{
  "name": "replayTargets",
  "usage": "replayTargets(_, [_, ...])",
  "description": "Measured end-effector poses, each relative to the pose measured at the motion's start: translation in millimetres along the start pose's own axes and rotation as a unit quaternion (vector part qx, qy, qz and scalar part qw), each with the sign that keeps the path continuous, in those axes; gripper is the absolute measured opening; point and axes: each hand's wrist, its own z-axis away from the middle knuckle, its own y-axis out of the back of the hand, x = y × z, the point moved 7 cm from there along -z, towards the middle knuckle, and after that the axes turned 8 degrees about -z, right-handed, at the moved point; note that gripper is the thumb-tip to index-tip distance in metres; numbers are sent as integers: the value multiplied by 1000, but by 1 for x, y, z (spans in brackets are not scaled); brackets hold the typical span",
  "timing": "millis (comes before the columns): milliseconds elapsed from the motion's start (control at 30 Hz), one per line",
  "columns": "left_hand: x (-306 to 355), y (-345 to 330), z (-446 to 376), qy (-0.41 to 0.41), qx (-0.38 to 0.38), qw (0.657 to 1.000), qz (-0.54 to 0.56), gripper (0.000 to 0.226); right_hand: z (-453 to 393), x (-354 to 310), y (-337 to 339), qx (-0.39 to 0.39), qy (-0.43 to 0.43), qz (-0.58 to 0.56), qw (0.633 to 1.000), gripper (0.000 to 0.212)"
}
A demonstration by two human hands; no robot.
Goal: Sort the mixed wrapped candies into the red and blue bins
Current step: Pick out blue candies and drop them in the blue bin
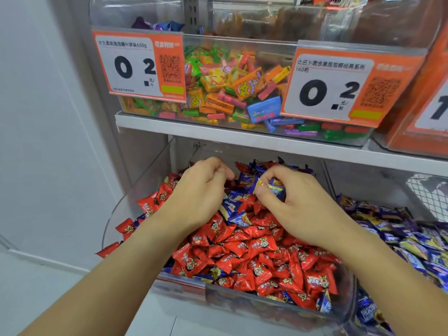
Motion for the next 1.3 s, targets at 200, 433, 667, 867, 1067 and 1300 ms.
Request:
replayTargets(200, [-13,-1,-3,-26,-109,961,-251,69,0,0,-29,-119,34,37,992,28])
replayTargets(433, [-25,-5,-2,-9,-162,937,-309,61,3,3,-42,-197,45,51,978,48])
replayTargets(667, [-19,4,-3,-53,-72,972,-219,42,2,0,-38,-149,54,4,987,13])
replayTargets(867, [-30,21,-3,-18,-10,996,-90,35,-3,1,-14,-36,17,-68,997,6])
replayTargets(1067, [-18,23,6,-12,-35,997,75,37,-6,9,-9,42,-143,-334,931,10])
replayTargets(1300, [20,-7,19,-71,-67,993,69,30,14,0,-13,36,-221,-564,795,15])
